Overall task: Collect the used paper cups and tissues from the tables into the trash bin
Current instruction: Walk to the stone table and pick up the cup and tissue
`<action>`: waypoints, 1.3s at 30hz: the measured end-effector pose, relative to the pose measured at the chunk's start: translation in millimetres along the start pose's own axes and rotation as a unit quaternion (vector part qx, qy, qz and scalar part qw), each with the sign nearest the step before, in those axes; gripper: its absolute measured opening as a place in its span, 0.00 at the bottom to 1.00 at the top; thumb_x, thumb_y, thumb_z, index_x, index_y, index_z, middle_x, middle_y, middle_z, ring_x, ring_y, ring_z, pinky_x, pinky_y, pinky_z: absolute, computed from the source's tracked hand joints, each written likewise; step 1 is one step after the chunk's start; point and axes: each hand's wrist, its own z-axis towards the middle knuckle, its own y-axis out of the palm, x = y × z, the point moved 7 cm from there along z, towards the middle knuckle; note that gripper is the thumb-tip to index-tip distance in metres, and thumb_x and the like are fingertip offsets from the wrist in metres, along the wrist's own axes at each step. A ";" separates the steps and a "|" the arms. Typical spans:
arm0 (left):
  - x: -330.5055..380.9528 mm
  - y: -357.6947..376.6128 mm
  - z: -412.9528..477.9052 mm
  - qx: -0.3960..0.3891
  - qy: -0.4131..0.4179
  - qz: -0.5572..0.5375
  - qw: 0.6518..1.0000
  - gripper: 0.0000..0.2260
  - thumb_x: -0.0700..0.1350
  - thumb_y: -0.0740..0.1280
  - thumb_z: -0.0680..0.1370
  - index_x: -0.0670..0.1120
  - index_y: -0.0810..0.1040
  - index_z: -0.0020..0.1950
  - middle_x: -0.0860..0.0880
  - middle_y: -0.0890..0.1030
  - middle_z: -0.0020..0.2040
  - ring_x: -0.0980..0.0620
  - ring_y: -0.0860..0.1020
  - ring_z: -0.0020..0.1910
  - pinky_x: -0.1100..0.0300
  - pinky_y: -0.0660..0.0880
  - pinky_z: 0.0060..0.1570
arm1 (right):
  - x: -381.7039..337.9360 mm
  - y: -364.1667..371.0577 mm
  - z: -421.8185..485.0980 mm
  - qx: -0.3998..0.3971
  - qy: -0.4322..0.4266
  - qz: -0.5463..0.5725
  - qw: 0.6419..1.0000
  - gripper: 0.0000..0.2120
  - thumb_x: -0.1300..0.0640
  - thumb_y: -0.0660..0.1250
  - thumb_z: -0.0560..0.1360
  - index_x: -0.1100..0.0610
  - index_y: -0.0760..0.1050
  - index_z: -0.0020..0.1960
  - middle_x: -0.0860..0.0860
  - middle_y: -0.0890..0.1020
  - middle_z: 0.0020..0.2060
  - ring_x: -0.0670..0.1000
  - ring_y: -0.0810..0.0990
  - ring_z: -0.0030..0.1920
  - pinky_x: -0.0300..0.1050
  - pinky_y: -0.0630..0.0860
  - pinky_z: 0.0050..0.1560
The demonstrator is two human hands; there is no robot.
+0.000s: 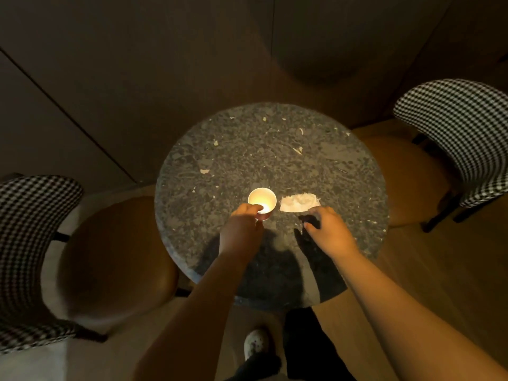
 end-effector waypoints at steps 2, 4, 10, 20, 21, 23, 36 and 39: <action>-3.1 5.5 12.1 -0.008 -0.032 -0.007 0.999 0.16 0.43 0.64 0.78 0.49 0.73 0.66 0.49 0.74 0.65 0.50 0.75 0.60 0.55 0.74 0.57 | -2.0 -2.6 19.7 0.016 -0.010 0.012 1.000 0.16 0.56 0.67 0.75 0.57 0.73 0.62 0.54 0.74 0.62 0.54 0.73 0.62 0.44 0.68 0.59; -2.2 14.3 20.8 -0.017 -0.044 0.003 0.999 0.16 0.43 0.63 0.79 0.50 0.73 0.66 0.48 0.74 0.66 0.50 0.74 0.61 0.54 0.73 0.57 | 4.0 0.0 40.1 0.003 -0.018 0.011 1.000 0.15 0.57 0.67 0.75 0.57 0.75 0.61 0.54 0.74 0.61 0.54 0.73 0.61 0.42 0.67 0.58; -3.3 37.0 39.9 -0.016 -0.084 0.021 0.996 0.15 0.43 0.62 0.78 0.49 0.74 0.65 0.49 0.73 0.66 0.48 0.74 0.60 0.56 0.72 0.53 | 26.0 11.3 83.8 -0.035 -0.061 -0.030 0.997 0.14 0.56 0.67 0.75 0.57 0.76 0.60 0.53 0.78 0.57 0.54 0.76 0.57 0.45 0.72 0.55; -6.2 46.0 53.4 0.014 -0.188 0.023 0.982 0.12 0.46 0.64 0.77 0.49 0.77 0.60 0.46 0.77 0.60 0.44 0.77 0.54 0.55 0.73 0.48 | 45.3 28.4 127.2 -0.075 -0.107 -0.074 0.989 0.13 0.57 0.67 0.75 0.54 0.75 0.60 0.53 0.77 0.58 0.53 0.74 0.60 0.48 0.72 0.61; -6.2 46.2 52.5 0.017 -0.197 0.019 0.980 0.12 0.46 0.65 0.77 0.47 0.77 0.60 0.45 0.78 0.58 0.44 0.78 0.54 0.55 0.73 0.48 | 47.0 29.3 129.4 -0.074 -0.104 -0.074 0.989 0.13 0.57 0.66 0.75 0.53 0.76 0.60 0.52 0.77 0.58 0.52 0.74 0.60 0.47 0.72 0.61; -4.3 48.2 50.6 0.018 -0.193 0.031 0.981 0.12 0.45 0.64 0.78 0.43 0.76 0.59 0.42 0.77 0.56 0.43 0.77 0.53 0.53 0.73 0.49 | 49.4 30.9 131.5 -0.068 -0.100 -0.073 0.990 0.12 0.56 0.67 0.75 0.52 0.76 0.58 0.51 0.77 0.57 0.51 0.74 0.60 0.46 0.72 0.60; -2.2 49.0 15.0 0.035 -0.187 0.065 0.980 0.10 0.43 0.62 0.79 0.43 0.77 0.58 0.44 0.77 0.56 0.45 0.74 0.55 0.52 0.74 0.48 | 62.9 33.2 110.8 -0.045 -0.134 -0.129 0.981 0.04 0.56 0.64 0.77 0.52 0.77 0.48 0.50 0.78 0.49 0.49 0.77 0.49 0.39 0.69 0.44; -4.8 40.3 -2.8 0.041 -0.191 0.053 0.979 0.12 0.40 0.66 0.76 0.44 0.75 0.59 0.44 0.76 0.58 0.44 0.74 0.57 0.50 0.75 0.50 | 47.7 26.2 99.4 -0.022 -0.148 -0.098 0.984 0.02 0.58 0.66 0.75 0.54 0.77 0.45 0.51 0.78 0.46 0.51 0.78 0.47 0.42 0.72 0.42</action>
